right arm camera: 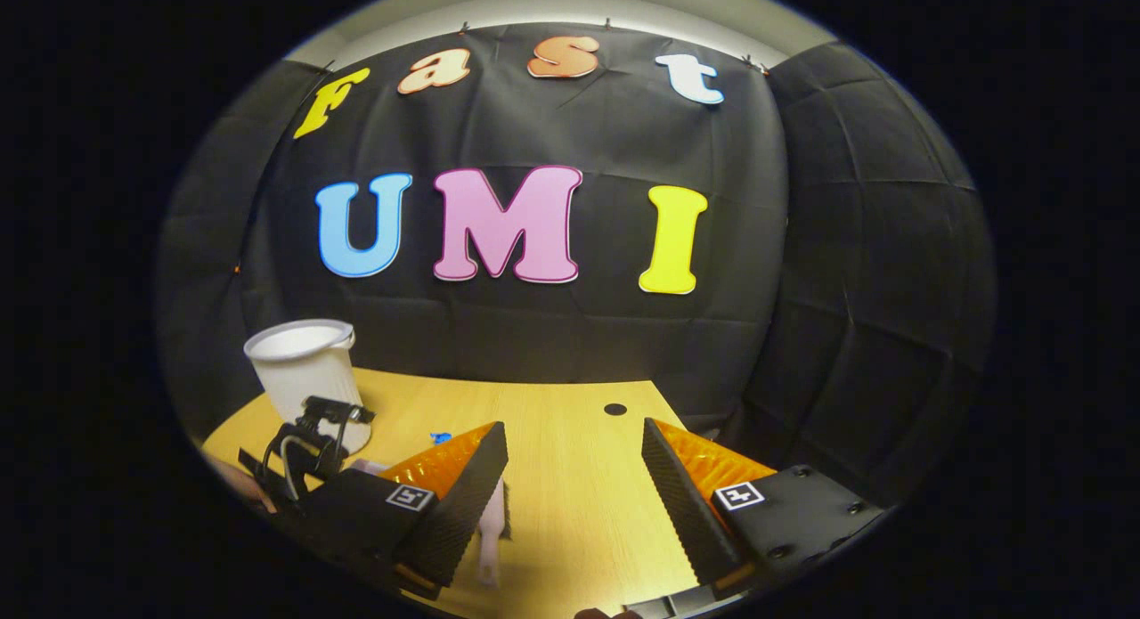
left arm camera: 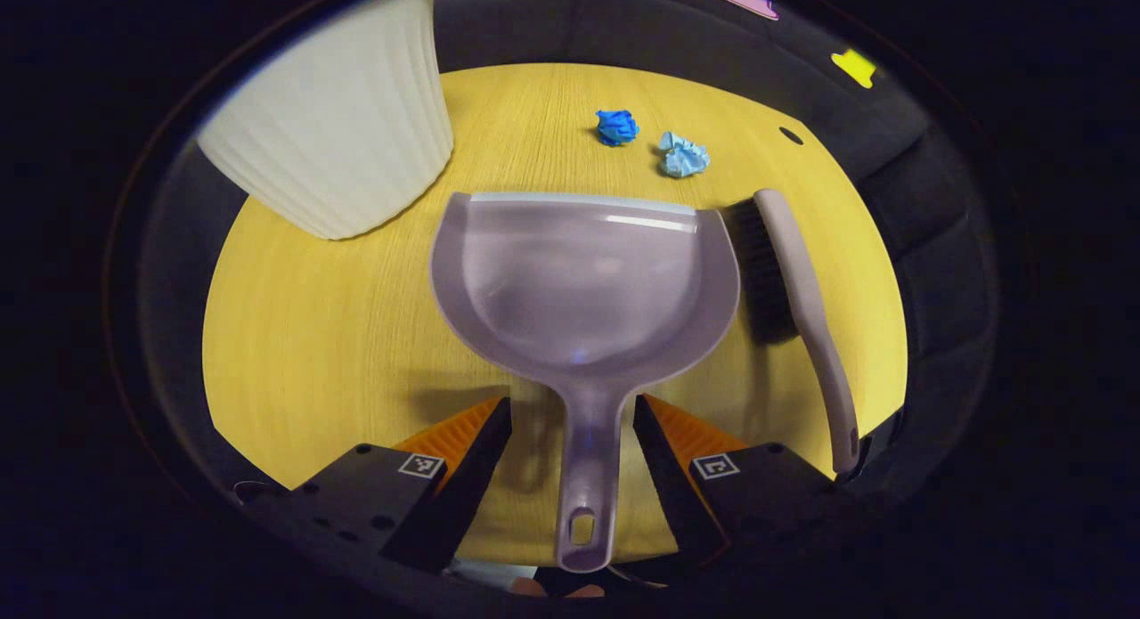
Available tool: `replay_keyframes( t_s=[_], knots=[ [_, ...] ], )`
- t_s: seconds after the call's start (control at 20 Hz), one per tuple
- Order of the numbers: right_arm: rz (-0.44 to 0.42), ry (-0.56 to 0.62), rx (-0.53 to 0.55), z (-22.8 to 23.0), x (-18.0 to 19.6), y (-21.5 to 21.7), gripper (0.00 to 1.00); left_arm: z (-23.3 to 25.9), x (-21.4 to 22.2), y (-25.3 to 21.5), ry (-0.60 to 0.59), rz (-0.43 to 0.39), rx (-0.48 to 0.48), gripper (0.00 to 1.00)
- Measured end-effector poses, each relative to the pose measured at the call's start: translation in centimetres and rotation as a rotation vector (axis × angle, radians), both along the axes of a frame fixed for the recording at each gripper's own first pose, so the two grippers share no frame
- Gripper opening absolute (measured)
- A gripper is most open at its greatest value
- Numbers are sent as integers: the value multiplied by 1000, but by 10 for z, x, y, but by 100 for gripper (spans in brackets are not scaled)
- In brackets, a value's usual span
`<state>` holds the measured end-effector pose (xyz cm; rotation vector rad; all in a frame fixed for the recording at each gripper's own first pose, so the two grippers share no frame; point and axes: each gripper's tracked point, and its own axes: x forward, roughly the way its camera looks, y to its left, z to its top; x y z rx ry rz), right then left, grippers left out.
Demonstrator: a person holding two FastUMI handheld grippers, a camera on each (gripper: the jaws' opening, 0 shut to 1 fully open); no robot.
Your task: Pick up the small broom and dustpan from the desktop, sweep the trash into the dustpan with the broom, and then empty the trash into the garbage bin.
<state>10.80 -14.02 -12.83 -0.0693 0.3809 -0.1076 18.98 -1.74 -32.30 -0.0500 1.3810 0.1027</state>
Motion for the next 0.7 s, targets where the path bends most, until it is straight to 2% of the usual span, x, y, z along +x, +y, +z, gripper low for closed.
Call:
replay_keyframes(
  t_s=[0.1,0.25,0.3,0.35,0.4,0.45,0.5,0.55,0.6,0.7],
  knots=[
    [22,82,21,-23,-8,1,98,-9,6,1,58,12,14,84],
    [50,202,132,-55,-15,10,98,-13,12,-1,108,21,26,80],
    [53,230,165,-62,-14,13,98,-14,17,-3,107,29,23,73],
    [62,255,189,-67,-12,19,94,-14,16,-3,126,31,25,58],
    [71,278,210,-73,-9,24,98,-12,17,-5,133,20,21,57],
    [78,304,237,-81,-7,29,94,-11,17,-5,141,12,25,49],
    [83,349,270,-92,-5,36,97,-6,18,-6,149,-8,26,39],
    [84,408,291,-105,-6,43,87,-12,17,-4,147,-32,24,35],
    [84,472,296,-118,-6,50,95,-11,19,-3,140,-45,18,32],
    [122,584,274,-144,-7,63,95,-12,19,-3,114,-68,-12,30]
  ],
)
